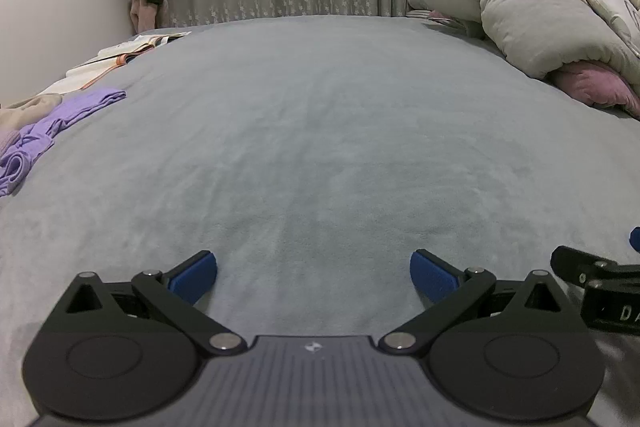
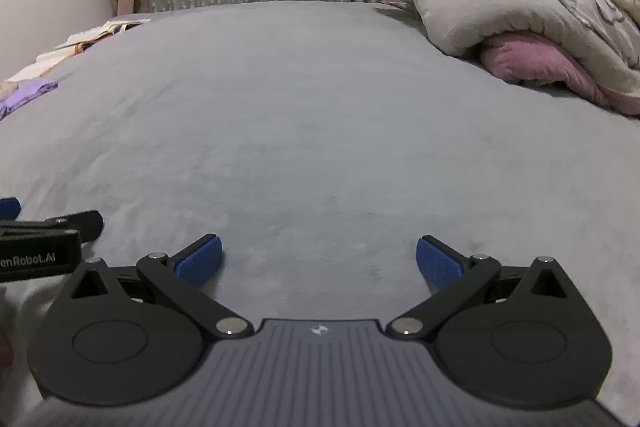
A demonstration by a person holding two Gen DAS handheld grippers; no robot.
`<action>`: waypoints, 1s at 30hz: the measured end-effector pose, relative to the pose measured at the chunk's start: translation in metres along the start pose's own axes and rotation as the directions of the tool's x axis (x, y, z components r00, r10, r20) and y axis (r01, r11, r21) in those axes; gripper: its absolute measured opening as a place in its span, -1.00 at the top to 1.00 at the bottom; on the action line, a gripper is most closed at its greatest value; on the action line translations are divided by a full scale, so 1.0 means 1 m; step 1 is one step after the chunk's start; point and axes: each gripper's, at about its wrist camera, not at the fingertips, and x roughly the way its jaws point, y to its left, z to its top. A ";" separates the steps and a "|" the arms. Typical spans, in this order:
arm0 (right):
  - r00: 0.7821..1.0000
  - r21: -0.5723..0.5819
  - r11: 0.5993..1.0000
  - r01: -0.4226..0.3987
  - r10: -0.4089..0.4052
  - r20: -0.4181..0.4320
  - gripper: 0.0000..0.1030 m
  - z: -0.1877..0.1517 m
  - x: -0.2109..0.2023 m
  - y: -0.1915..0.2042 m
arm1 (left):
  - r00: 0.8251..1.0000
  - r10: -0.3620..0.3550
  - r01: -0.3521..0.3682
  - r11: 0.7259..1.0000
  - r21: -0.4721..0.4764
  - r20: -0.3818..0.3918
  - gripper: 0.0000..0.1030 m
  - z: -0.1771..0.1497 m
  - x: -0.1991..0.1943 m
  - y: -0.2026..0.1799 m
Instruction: Fold clothes
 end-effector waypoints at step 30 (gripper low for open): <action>1.000 -0.007 1.000 0.008 -0.008 0.001 -1.00 -0.002 -0.001 0.007 | 1.000 0.004 -0.004 1.000 -0.001 0.006 -1.00 -0.002 0.000 -0.004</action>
